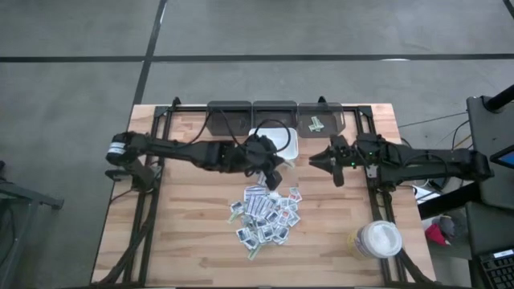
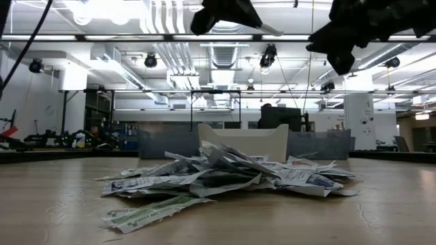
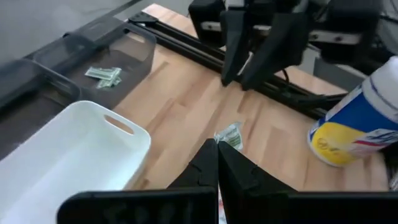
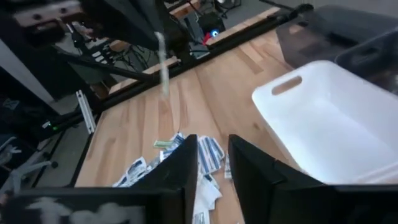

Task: Pick & Place First Aid Supplies
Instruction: Put the green bandage pack into the right gray bin

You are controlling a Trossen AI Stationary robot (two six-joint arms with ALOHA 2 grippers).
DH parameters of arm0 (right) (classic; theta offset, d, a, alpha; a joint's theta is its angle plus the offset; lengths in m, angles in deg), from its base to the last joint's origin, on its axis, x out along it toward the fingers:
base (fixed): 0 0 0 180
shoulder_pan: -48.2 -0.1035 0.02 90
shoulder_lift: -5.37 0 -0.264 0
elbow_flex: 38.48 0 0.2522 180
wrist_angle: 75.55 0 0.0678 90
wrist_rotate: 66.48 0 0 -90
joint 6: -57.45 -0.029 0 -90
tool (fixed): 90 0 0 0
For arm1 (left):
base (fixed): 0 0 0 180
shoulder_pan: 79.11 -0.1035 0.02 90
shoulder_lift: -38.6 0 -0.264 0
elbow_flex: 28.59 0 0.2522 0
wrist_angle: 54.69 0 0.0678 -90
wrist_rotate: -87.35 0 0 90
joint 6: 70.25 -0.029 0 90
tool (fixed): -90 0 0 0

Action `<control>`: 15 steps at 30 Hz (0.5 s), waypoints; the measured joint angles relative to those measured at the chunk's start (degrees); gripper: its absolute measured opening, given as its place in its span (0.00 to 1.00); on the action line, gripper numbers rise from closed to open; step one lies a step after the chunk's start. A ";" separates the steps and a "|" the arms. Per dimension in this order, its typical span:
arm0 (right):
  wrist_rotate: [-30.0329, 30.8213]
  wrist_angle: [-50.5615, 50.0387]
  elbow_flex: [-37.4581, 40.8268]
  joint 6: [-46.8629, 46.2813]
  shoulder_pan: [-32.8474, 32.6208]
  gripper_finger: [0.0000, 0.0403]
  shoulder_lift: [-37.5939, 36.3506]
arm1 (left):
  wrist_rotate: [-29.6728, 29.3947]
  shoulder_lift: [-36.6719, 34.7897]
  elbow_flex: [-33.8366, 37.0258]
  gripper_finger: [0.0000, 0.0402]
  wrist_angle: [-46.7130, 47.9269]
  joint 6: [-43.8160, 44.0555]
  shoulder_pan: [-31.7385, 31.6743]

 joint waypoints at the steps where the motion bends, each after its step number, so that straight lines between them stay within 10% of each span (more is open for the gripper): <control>1: 0.00 -0.02 -0.89 1.33 0.00 0.26 0.57 | 0.47 0.22 0.00 0.00 -0.15 -0.91 -0.47; 15: 0.27 -13.09 -19.18 21.40 0.00 0.42 18.65 | 1.16 0.58 0.07 0.00 -0.68 -17.70 -2.03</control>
